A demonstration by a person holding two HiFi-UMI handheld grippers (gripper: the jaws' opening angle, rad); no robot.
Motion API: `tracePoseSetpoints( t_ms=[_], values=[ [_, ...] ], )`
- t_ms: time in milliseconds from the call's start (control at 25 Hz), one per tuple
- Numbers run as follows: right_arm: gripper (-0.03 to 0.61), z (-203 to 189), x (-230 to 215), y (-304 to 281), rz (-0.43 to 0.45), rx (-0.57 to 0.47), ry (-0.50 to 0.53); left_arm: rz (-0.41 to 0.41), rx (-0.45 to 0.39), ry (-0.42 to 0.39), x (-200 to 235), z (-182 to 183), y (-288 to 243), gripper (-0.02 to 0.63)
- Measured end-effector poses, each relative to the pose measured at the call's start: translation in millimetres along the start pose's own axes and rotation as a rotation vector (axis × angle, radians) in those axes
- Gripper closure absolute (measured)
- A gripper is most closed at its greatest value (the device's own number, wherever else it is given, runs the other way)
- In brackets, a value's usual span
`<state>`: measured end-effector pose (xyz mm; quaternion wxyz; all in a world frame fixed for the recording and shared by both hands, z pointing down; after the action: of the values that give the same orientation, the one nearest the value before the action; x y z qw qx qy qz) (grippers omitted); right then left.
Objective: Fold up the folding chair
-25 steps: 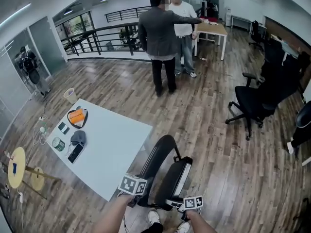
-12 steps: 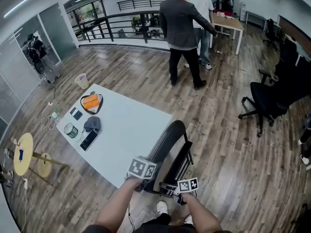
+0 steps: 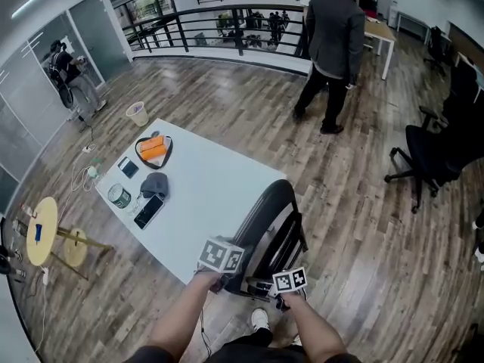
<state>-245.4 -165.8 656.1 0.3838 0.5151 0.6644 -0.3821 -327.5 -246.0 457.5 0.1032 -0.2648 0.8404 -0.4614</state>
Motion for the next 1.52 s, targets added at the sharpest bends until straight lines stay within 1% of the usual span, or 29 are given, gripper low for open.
tracePoseSetpoints(
  t_ms=[200,360,640,800,920,960,1000,1080,1120,1200,1320,1360,1400,1520],
  values=[
    [0.216,10,-7,-12,0.022,-0.018,-0.02,-0.004,-0.007,0.004,22,1,-5,0.523],
    [0.216,14,-10,-21,0.031,-0.036,-0.036,0.01,-0.019,-0.005,36,2,-7,0.523],
    [0.216,16,-13,-31,0.035,-0.061,-0.058,0.002,-0.02,0.006,50,-1,-8,0.523],
    [0.216,17,-16,-30,0.042,-0.082,-0.074,-0.008,-0.019,0.007,50,0,-9,0.523],
    [0.216,17,-17,-30,0.051,-0.076,-0.058,-0.001,-0.035,0.017,52,1,-8,0.519],
    [0.216,16,-16,-29,0.05,-0.067,-0.046,0.016,-0.053,0.021,54,0,-6,0.51],
    [0.216,14,-14,-26,0.047,-0.062,-0.033,0.044,-0.08,0.019,56,-1,-2,0.485],
    [0.216,12,-11,-16,0.038,-0.069,-0.008,0.103,-0.139,-0.002,61,-6,12,0.396],
    [0.216,12,-9,-9,0.029,-0.078,0.006,0.123,-0.164,-0.011,63,-7,22,0.365],
    [0.216,13,-5,9,-0.014,-0.113,0.043,0.147,-0.206,-0.018,63,-10,46,0.359],
    [0.216,18,10,44,-0.089,-0.247,0.1,0.186,-0.285,-0.002,62,-16,75,0.36],
    [0.216,18,20,56,-0.102,-0.288,0.122,0.185,-0.32,0.015,60,-18,84,0.36],
    [0.216,18,32,67,-0.108,-0.316,0.149,0.166,-0.359,0.036,54,-19,92,0.364],
    [0.241,15,73,101,-0.147,-0.363,0.274,0.056,-0.481,0.082,25,-13,106,0.41]
  ],
)
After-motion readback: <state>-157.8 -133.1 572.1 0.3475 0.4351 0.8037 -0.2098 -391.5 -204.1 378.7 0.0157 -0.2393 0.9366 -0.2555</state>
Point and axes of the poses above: the fingertips, and each gripper's own axes: y backward along the fingers, x to its left, z out of its top, the point moved 7 cm from there along y, backward along the fingers, and after that the axes turned 15 degrees about z, right-handed, at the moved point
